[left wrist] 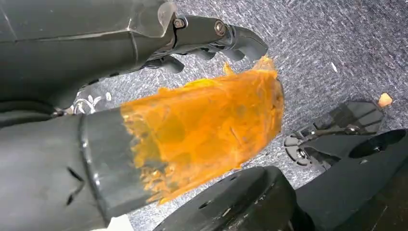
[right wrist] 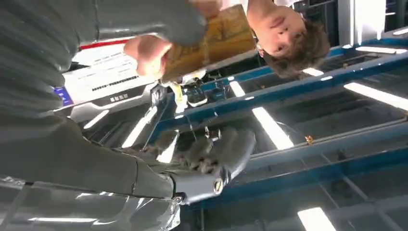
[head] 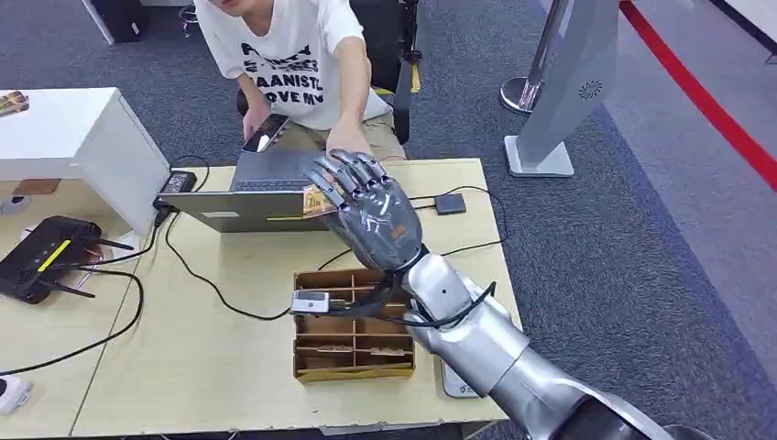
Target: Pass the card to the sensor for recognition and then transmit it.
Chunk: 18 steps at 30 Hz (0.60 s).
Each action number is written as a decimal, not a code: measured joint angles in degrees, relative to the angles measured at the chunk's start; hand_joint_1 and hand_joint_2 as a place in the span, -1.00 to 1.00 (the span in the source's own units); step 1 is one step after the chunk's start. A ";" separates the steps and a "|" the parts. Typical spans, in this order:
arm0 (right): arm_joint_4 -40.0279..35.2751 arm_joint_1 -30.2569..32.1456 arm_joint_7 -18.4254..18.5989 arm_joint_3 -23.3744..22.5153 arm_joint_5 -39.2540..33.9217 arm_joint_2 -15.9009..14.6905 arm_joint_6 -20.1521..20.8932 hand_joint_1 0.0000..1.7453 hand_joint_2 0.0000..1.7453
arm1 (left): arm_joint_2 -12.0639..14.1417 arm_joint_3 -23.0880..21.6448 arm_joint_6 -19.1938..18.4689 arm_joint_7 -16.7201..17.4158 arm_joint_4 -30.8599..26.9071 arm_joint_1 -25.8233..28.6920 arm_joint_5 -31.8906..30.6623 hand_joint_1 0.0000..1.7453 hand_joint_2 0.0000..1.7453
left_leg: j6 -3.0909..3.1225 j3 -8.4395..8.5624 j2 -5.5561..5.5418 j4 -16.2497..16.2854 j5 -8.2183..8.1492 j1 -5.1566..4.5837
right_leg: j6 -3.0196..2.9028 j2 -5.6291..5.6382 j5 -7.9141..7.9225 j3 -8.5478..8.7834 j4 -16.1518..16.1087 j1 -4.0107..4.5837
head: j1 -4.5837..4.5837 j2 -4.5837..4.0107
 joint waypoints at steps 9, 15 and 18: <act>1.42 0.02 0.15 0.00 -0.09 0.00 0.07 0.80 1.00 | 0.00 0.00 -0.02 -0.02 0.00 0.00 0.17 -1.00 -1.00 | 0.00 0.00 0.00 0.00 0.00 0.00 | 0.00 0.00 0.00 0.00 0.00 0.00 | 0.00 0.00; 2.34 0.21 0.15 0.00 -0.63 -0.02 0.07 0.82 1.00 | 0.00 0.00 0.00 -0.04 0.00 0.02 0.42 -1.00 -1.00 | 0.00 0.00 0.00 0.00 0.00 0.00 | 0.00 0.00 0.00 -0.01 0.00 0.00 | 0.00 0.00; 2.87 0.61 0.15 -0.02 -0.85 -0.02 0.02 0.84 1.00 | 0.00 0.00 0.00 -0.04 0.00 0.02 0.55 -1.00 -1.00 | 0.00 0.00 0.00 0.00 0.00 0.00 | 0.00 0.00 0.00 0.00 0.00 0.00 | 0.00 0.00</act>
